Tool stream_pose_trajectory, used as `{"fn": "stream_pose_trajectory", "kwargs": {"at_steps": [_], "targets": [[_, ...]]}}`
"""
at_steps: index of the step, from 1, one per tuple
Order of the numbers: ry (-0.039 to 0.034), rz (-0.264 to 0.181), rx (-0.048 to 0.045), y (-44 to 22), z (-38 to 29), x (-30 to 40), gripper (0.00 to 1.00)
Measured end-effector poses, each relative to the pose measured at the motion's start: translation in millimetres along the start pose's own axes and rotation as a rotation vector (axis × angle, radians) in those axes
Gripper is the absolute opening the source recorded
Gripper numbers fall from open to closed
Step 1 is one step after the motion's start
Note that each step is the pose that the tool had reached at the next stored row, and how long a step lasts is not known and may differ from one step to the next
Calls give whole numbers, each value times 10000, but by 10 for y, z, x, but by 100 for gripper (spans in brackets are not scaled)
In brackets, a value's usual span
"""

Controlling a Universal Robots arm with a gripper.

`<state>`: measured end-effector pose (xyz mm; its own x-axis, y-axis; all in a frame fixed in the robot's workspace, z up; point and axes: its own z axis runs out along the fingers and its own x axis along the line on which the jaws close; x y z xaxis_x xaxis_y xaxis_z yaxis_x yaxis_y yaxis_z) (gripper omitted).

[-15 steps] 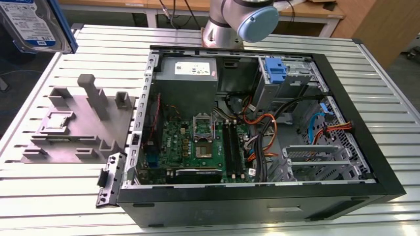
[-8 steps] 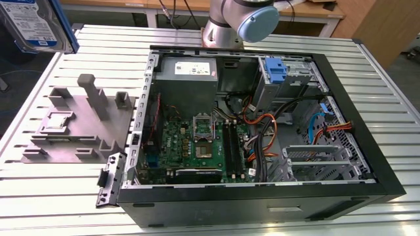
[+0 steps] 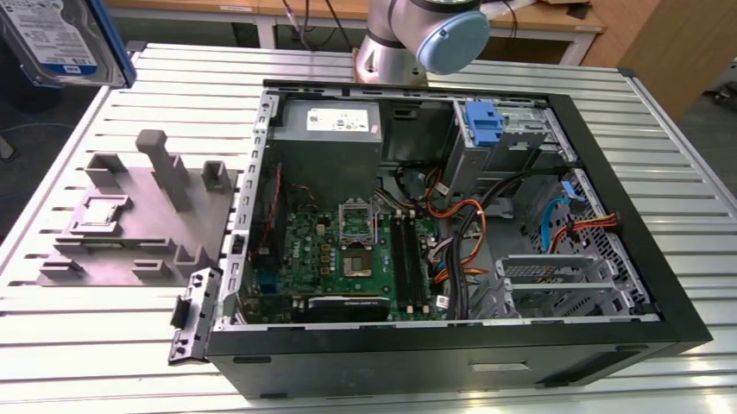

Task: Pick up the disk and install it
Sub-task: 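Pick up the disk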

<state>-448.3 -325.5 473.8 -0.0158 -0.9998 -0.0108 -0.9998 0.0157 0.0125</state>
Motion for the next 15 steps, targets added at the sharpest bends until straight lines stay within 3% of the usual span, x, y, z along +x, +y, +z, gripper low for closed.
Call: {"fn": "stream_pose_trajectory", "kwargs": {"at_steps": [4,13,15], "targets": [[1,-39,-2,1,-96,-1,36],[31,-43,0,0,-100,78,36],[31,-44,-1,0,-127,80,36]]}}
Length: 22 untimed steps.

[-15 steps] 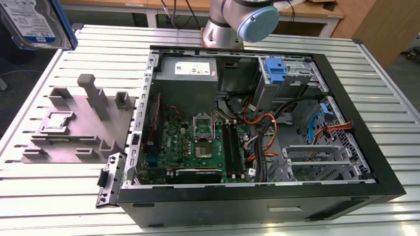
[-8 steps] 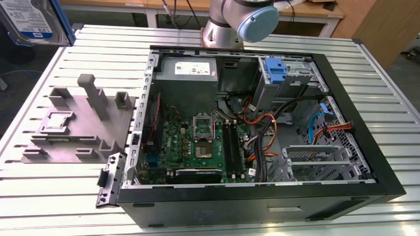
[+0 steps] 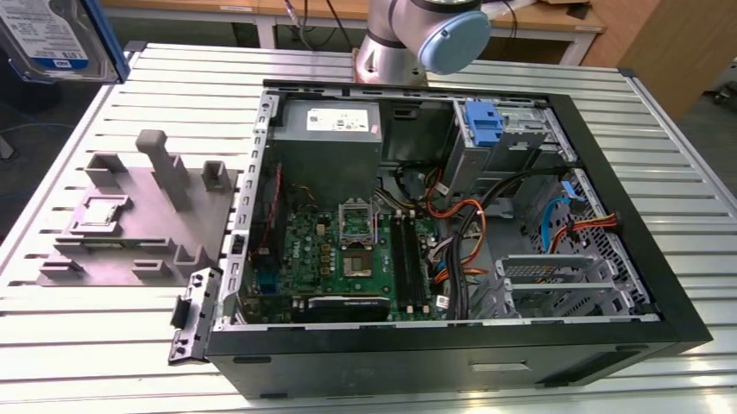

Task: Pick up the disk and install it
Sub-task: 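Pick up the disk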

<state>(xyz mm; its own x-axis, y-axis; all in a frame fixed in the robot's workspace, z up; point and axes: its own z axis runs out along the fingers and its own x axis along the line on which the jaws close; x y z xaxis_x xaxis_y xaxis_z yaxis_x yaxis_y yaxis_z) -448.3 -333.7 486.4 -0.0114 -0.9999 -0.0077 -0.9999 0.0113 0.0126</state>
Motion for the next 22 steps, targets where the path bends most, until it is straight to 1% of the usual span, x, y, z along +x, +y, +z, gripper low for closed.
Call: {"fn": "stream_pose_trajectory", "kwargs": {"at_steps": [3,5,12,22], "targets": [[-1,-3,1,1,-82,1,36],[0,-6,2,1,-104,5,36],[-1,-4,1,1,-106,25,36],[-1,-5,1,-22,-106,25,36]]}}
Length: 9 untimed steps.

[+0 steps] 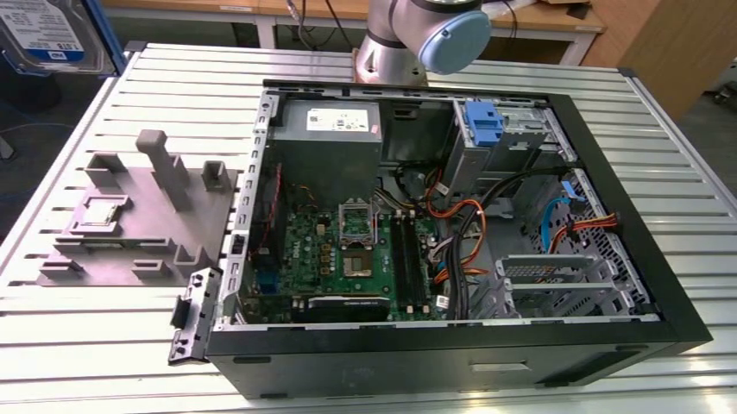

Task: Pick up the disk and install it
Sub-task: 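Pick up the disk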

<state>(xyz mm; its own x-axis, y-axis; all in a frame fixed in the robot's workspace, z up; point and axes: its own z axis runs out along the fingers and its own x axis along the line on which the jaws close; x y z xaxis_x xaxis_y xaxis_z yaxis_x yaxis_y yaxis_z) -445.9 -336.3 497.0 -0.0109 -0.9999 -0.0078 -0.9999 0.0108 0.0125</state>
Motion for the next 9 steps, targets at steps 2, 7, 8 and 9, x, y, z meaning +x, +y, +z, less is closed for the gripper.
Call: {"fn": "stream_pose_trajectory", "kwargs": {"at_steps": [2,7,8,9], "targets": [[0,0,1,-3,0,0,36],[0,0,0,-15,0,0,36],[0,0,0,-18,0,0,36],[0,0,0,-20,0,0,36]]}}
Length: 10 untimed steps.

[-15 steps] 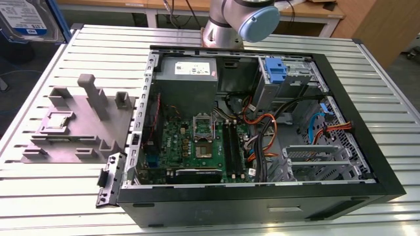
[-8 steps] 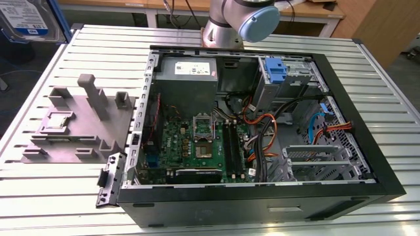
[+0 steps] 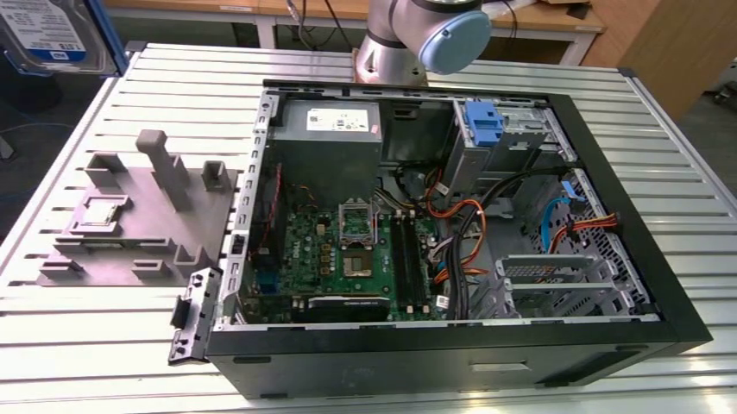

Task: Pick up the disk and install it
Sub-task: 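Pick up the disk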

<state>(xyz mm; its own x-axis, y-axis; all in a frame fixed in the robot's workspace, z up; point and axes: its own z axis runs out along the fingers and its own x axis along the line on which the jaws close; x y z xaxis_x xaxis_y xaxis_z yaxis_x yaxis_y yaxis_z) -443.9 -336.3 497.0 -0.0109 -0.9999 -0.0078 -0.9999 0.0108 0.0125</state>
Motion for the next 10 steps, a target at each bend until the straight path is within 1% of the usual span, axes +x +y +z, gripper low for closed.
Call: {"fn": "stream_pose_trajectory", "kwargs": {"at_steps": [10], "targets": [[0,0,0,-25,0,-1,36]]}}
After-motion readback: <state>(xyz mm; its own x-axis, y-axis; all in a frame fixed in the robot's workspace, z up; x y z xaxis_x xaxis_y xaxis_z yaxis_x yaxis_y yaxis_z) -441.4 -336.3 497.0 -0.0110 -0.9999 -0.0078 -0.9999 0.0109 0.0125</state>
